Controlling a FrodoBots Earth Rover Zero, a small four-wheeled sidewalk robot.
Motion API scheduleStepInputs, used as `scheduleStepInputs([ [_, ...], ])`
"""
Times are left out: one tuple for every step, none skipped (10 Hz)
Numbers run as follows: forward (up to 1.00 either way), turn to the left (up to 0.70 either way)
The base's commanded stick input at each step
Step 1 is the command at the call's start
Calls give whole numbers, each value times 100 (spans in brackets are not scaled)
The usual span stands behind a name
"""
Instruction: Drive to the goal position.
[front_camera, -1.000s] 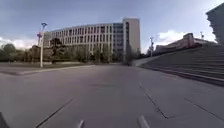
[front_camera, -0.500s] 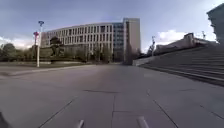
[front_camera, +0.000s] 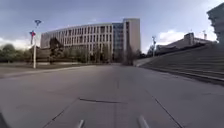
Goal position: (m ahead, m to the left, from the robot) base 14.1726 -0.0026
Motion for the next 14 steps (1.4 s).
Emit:
scheduleStepInputs([
  [85, 0],
  [85, 0],
  [85, 0],
  [85, 0],
  [85, 0],
  [85, 0],
  [85, 0],
  [85, 0],
  [85, 0],
  [85, 0],
  [85, 0],
  [85, 0],
  [84, 0],
  [70, 0],
])
